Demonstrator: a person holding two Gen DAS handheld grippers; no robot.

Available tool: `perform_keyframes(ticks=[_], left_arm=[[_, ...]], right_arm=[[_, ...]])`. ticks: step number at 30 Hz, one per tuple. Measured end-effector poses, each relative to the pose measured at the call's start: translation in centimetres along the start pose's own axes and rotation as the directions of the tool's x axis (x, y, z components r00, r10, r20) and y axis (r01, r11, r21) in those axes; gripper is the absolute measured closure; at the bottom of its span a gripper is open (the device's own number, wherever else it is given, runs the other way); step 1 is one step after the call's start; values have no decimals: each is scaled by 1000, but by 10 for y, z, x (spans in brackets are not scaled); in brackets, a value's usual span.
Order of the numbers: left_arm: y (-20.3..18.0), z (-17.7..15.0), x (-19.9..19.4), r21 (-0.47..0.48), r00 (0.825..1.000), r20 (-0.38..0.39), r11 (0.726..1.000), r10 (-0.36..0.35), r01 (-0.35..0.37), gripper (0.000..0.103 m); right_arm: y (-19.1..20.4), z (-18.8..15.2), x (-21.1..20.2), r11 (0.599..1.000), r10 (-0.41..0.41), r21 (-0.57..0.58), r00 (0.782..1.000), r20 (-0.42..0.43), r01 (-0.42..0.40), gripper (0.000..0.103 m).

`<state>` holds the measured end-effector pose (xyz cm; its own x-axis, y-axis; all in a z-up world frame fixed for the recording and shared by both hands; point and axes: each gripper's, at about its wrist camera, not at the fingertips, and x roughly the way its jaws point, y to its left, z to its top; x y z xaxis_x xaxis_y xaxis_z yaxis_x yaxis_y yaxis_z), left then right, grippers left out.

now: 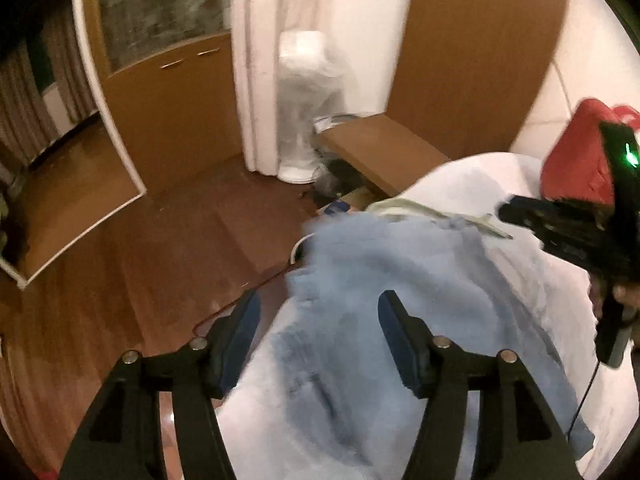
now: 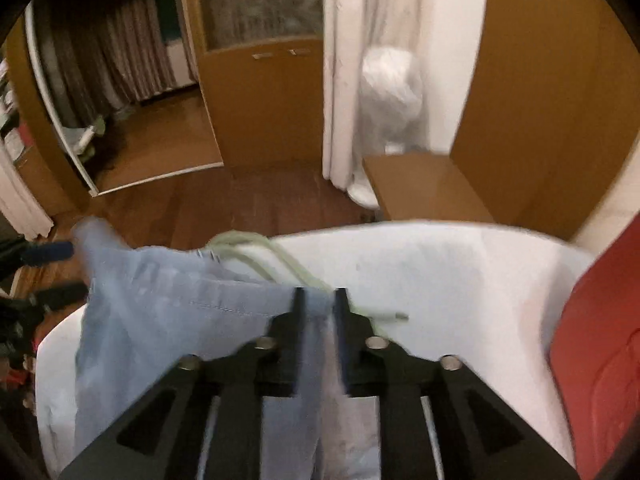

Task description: Fold clothes

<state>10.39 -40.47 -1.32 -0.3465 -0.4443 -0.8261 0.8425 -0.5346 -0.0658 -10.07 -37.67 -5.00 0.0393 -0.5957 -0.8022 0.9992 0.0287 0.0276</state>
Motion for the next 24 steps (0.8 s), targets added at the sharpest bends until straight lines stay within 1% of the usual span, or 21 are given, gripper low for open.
perform_keyframes(ticks=[2,5,7,8,9,10,11,12,13,14,15,17,19,21,23,24], left_arm=[[7,-4,-2,-1,1000,-3,1000,28,-28,41],[12,-15,-10,-8,1000,-21,1000,14,-14,41],[4,-25,-17,-4,999,-33,1000,-14,14,41],[-1,-31,-20,0,999,-40,1000,-29,29,41],[-8,-39,-24,8,998,-51,999,-46,46,41],[-18,-49,-28,23,996,-67,997,-66,68,41],[-27,-57,-32,38,994,-78,996,-80,83,41],[-36,-65,-35,55,991,-91,994,-94,99,41],[-48,-78,-40,78,989,-106,990,-108,116,41],[-60,-90,-45,98,985,-120,986,-121,133,40],[-68,-100,-51,103,983,-129,984,-131,145,39],[-86,-122,-63,113,978,-146,979,-152,169,34],[-105,-149,-79,121,972,-162,974,-168,189,31],[-126,-174,-96,130,969,-170,971,-178,201,30],[-147,-201,-111,138,970,-168,970,-177,201,29],[-157,-211,-115,139,970,-169,971,-172,196,29]], right_arm=[[-2,-5,-10,999,24,28,1000,15,-25,75],[-1,-20,-40,998,37,50,999,33,-39,73],[0,-33,-64,997,40,60,998,45,-43,67],[1,-41,-77,997,40,65,998,49,-43,61],[2,-55,-95,997,35,69,998,46,-38,56],[3,-69,-107,996,33,78,999,35,-36,54],[4,-82,-119,996,31,88,999,20,-33,49],[4,-96,-128,995,31,97,1000,0,-31,42],[5,-110,-138,994,32,107,999,-21,-30,37],[5,-125,-147,993,32,117,999,-42,-27,31],[6,-142,-156,992,23,127,998,-66,-15,27],[5,-175,-173,990,-3,143,996,-94,17,26],[5,-206,-189,986,-11,165,994,-110,29,23],[8,-229,-200,985,-12,172,994,-110,31,12],[11,-250,-207,987,-7,157,995,-103,24,12],[13,-260,-210,989,-5,150,995,-100,20,14]])
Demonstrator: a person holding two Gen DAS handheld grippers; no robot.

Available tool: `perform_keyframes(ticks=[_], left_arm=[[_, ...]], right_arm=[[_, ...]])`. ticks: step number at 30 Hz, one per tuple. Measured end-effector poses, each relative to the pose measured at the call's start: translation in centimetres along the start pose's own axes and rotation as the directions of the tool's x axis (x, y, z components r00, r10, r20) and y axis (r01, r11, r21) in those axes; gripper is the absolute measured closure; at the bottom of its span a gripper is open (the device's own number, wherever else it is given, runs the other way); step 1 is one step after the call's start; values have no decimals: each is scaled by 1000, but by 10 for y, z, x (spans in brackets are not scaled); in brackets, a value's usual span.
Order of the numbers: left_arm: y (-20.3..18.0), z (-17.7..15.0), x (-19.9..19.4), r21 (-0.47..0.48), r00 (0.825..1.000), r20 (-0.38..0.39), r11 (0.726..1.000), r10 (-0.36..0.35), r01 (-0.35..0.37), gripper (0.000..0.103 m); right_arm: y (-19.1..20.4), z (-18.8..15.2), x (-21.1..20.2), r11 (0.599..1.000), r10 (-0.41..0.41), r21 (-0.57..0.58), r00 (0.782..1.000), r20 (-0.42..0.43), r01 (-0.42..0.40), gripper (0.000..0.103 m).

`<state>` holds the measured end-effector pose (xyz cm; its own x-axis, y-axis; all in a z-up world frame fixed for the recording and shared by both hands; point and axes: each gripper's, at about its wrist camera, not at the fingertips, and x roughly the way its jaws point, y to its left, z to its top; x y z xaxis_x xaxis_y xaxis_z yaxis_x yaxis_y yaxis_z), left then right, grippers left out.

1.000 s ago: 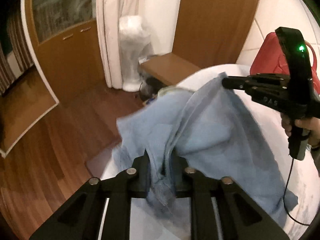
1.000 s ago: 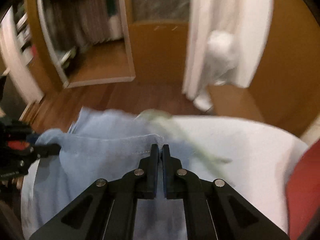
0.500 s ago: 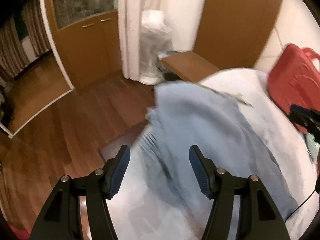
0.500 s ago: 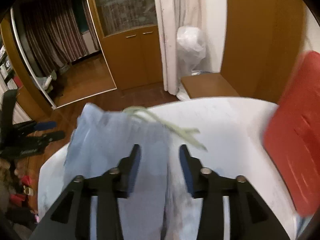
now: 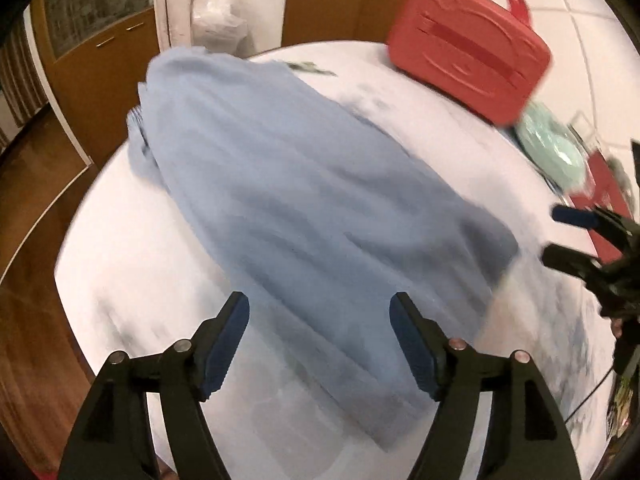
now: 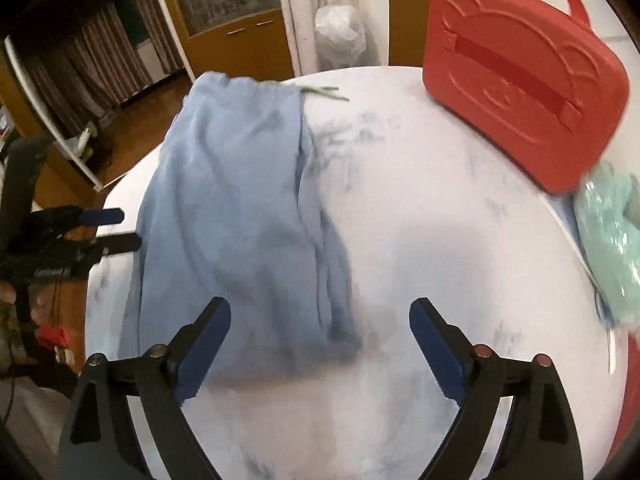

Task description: Fold clothes

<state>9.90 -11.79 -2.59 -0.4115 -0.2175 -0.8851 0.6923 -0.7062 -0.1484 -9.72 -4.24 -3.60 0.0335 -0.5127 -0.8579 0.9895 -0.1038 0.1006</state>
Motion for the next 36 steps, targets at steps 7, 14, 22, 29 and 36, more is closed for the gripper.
perform_keyframes(ticks=[7,14,22,29,36], left_arm=[[-51,-54,16,-25,992,0,992,127,-127,28],[-63,-64,43,-114,981,-12,974,194,-194,20],[-66,-66,47,-151,977,12,966,215,-210,10],[-71,-66,48,-157,975,7,963,223,-219,8],[-77,-69,45,-193,968,32,951,250,-240,7]], right_arm=[[9,-41,2,996,11,-90,1000,11,-10,49],[6,-40,30,990,35,-140,999,36,-30,50],[1,-43,61,988,84,-134,996,30,-79,51],[-7,-52,54,985,110,-137,993,42,-104,49],[-13,-61,55,980,108,-176,992,62,-96,44]])
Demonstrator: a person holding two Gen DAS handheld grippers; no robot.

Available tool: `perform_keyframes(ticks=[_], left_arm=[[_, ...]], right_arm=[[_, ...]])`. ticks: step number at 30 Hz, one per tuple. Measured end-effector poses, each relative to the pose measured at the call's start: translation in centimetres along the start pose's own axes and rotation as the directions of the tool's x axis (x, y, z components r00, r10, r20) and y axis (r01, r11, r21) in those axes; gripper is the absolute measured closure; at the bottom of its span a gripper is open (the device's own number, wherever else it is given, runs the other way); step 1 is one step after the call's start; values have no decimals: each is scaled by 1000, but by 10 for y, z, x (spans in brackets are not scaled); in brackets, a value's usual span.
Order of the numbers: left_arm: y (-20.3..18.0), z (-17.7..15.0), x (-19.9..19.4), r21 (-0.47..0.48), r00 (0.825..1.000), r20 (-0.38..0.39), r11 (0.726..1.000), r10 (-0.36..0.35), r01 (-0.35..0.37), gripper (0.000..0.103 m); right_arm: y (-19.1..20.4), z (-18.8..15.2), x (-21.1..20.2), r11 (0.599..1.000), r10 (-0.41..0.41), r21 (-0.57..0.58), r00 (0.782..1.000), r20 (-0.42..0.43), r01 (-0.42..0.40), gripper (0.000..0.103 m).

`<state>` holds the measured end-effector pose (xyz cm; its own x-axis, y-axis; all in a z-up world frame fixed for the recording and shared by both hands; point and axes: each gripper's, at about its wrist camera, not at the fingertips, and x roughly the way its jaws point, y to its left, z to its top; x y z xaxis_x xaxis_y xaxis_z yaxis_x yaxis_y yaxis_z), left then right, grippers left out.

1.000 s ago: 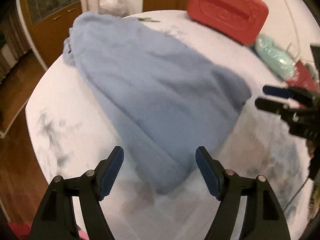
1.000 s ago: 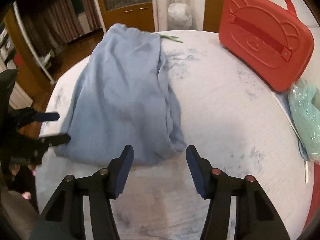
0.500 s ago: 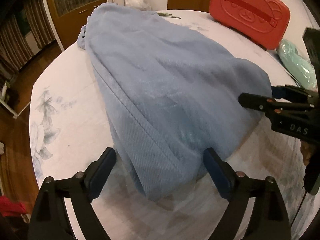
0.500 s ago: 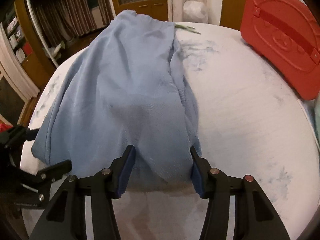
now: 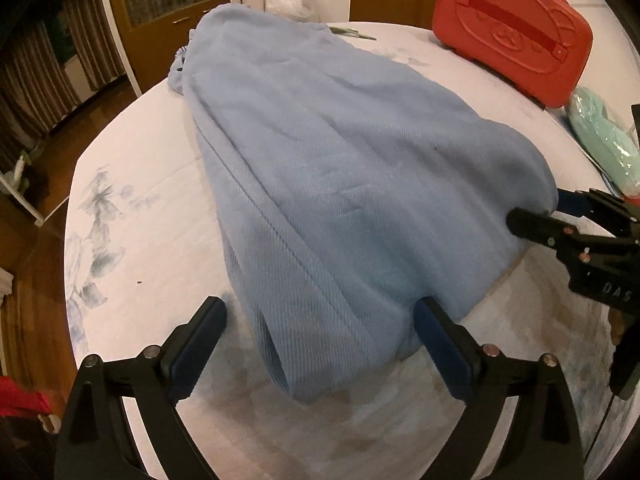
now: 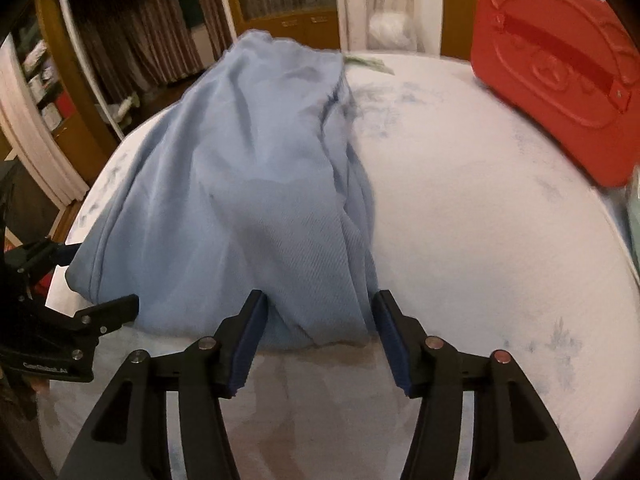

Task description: Fold clothes

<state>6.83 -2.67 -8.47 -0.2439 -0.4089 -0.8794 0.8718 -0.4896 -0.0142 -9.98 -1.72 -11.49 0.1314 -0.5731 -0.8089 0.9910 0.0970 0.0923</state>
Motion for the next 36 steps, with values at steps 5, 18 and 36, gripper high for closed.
perform_keyframes(ticks=[5,18,36], left_arm=[[-6,-2,-6,4,1000,5,1000,-12,12,34],[14,7,-73,115,979,27,974,-201,197,90],[67,67,-116,109,944,-30,938,-329,330,87]], right_arm=[[7,-5,1,997,-47,-64,998,35,49,47],[28,8,-52,999,-45,31,996,75,43,90],[70,24,-123,994,26,105,994,109,-37,90]])
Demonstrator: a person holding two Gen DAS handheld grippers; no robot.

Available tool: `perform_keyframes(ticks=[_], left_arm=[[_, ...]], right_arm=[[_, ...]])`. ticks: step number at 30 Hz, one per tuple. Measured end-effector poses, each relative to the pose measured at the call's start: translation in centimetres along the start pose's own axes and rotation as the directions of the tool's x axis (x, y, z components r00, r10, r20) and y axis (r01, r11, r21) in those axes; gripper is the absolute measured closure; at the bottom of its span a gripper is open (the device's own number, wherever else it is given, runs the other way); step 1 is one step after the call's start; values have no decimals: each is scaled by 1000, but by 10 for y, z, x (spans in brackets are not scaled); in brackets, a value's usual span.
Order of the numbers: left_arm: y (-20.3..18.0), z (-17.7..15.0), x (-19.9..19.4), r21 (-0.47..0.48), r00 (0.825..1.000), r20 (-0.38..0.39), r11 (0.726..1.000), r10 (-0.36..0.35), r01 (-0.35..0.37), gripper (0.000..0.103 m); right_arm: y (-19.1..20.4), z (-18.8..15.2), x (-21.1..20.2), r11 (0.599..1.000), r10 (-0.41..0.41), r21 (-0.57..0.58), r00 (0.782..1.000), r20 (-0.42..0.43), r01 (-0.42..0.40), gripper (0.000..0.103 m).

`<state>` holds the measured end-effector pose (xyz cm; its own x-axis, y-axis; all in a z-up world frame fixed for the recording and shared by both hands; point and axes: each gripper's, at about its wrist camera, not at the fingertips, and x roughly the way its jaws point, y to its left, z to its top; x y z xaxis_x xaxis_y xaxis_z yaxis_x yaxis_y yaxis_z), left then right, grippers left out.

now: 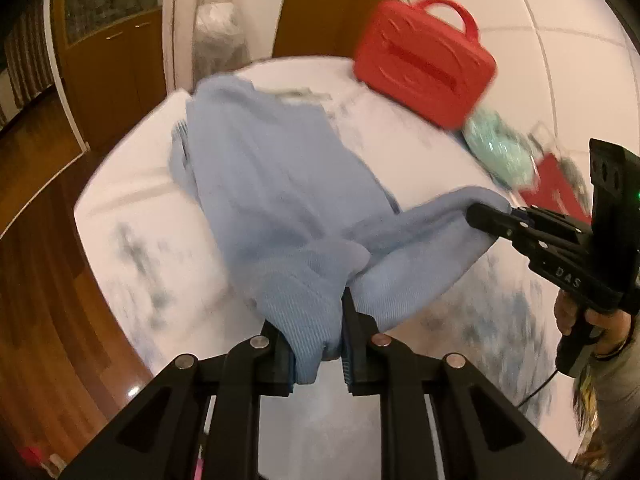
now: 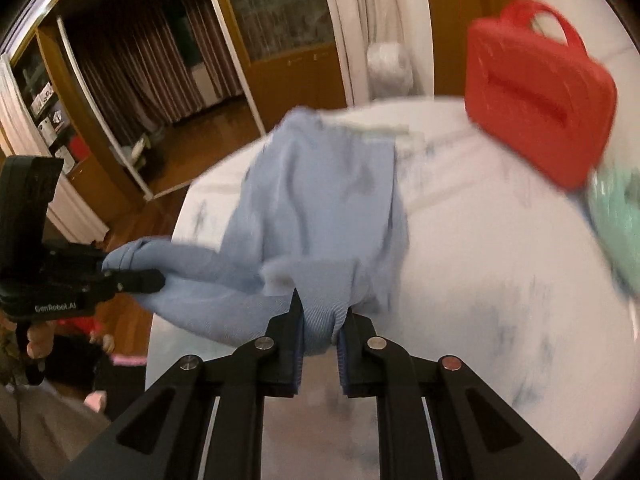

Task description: Fold clothes

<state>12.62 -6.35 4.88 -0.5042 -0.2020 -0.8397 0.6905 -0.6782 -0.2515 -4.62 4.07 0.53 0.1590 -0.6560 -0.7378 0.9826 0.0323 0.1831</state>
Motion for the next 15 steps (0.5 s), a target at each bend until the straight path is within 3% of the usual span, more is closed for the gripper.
perform_keyframes(ticks=[5,11,12,13,14,15], left_arm=[[46,79,15,-44,999,43,999,-1,3,86],[108,166,64,-115,999,37,993,37,-33,84],[117,177,74,-123,998,30,991,51,-47,81],[126,187,88,-117,998,5,991,65,-64,70],[132,194,98,-111,995,-14,989,94,-95,56],[138,199,105,-111,993,-22,987,116,-117,55]], right_arm=[[-8,86,44,999,-30,-44,998,49,32,91],[-21,182,124,996,-33,-84,999,32,36,91],[-24,195,140,996,-34,-86,999,20,36,91],[-27,204,158,996,-33,-82,999,-1,33,90],[-31,213,176,997,-33,-76,999,-22,31,86],[-36,218,193,998,-39,-58,998,-45,36,77]])
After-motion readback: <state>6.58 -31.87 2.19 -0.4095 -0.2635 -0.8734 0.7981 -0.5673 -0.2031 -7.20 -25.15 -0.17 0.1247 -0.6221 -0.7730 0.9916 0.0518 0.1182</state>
